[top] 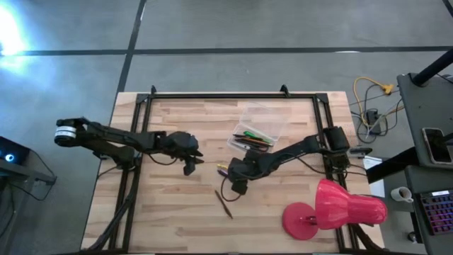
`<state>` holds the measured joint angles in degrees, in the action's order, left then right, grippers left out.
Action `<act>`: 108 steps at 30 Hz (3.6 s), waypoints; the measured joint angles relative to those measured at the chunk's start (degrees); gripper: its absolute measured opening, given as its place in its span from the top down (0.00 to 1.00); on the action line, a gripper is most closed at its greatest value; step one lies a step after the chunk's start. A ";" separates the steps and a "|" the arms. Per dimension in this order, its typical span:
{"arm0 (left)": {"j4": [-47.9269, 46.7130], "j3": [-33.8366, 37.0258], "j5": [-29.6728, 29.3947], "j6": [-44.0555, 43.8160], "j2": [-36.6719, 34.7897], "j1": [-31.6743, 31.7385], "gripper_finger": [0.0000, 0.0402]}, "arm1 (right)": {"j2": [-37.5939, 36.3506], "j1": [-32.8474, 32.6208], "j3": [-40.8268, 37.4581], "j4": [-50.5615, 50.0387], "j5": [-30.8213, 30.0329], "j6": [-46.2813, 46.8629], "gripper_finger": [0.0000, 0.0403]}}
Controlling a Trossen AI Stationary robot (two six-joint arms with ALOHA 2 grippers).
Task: Pick & place school supplies into a supply box
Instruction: Put the yellow pen into the transparent supply box
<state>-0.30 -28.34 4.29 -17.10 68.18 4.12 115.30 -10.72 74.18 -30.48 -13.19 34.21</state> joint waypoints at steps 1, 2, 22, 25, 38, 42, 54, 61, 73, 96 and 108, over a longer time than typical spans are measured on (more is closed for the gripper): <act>0.08 0.00 0.02 0.00 -0.02 0.00 0.67 | 0.67 0.47 0.42 -0.26 0.38 0.01 0.46; -0.16 0.00 0.05 0.00 -0.02 0.00 0.67 | 1.26 0.93 0.99 -0.29 0.91 0.09 0.46; -1.40 1.11 0.07 1.79 -0.02 -0.04 0.67 | 4.22 5.87 3.82 -6.50 6.29 4.73 0.92; -1.38 1.11 0.05 1.79 -0.02 -0.04 0.67 | 3.20 6.07 4.78 -6.81 8.53 5.22 0.92; 0.75 1.11 -0.24 -6.93 -0.02 -0.04 0.67 | -15.20 8.85 3.07 -3.79 -11.47 1.35 0.99; 2.34 1.11 -0.23 -10.94 -0.02 -0.04 0.67 | -20.04 11.38 -0.64 -6.89 -12.52 0.97 0.99; 3.13 1.01 -3.93 -17.94 -0.02 -2.56 0.67 | -21.54 11.05 -12.83 -7.69 -6.02 6.37 0.98; 2.16 -3.27 -6.41 -16.99 0.64 -2.41 0.67 | -23.16 5.60 -15.51 -7.49 -5.96 9.73 0.98; -1.79 -23.14 -11.67 -14.18 21.22 15.50 0.67 | -26.05 -2.85 -17.47 -7.95 -10.41 22.95 0.98; -20.57 -53.30 -18.22 7.69 42.80 9.41 0.81 | -26.33 -9.69 -18.54 -12.85 -15.52 35.97 0.98; -10.46 -51.49 -14.41 5.67 43.75 8.60 0.81 | -26.33 -9.64 -19.78 -12.69 -15.46 35.92 0.98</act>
<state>-10.76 -79.82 -10.11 -11.44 111.93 12.72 88.97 -20.36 54.39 -43.17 -28.65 70.13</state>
